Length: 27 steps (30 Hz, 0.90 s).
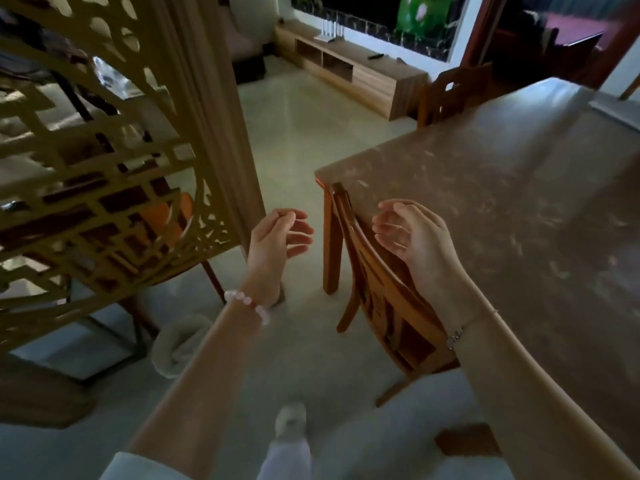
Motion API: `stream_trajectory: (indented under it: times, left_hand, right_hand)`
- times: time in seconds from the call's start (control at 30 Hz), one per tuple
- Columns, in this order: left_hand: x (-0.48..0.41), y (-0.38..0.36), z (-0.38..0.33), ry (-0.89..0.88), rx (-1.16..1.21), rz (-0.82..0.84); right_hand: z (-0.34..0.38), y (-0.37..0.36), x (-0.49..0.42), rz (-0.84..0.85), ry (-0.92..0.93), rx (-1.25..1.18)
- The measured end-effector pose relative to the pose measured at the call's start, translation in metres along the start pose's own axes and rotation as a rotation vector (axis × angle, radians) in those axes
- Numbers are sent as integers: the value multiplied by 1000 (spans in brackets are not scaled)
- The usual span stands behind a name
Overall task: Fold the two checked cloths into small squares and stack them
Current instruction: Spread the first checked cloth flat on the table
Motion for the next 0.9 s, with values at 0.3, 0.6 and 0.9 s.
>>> stream_trajectory:
  times: [0.3,0.6,0.9]
  left_hand:
    - [-178,-23,-34,10,-31,176]
    - [-340,-61,-68,-26,-100,337]
    - [-430,-176,-63,19,-80,501]
  right_hand:
    - [-8,-50,-151,-92,2,-32]
    - [-1,-86,-284,-225,50,-56]
    - [13,-31,-378,-383,124,-59]
Point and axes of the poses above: each hand's wrist, its own x-axis away from the middle knuckle, its own y-axis out of the back of the hand, z = x × y, the point moved 10 cm from there along -x, towards the middle knuckle, and after that the axes turned 3 degrees about y, right-handed, at the moved point
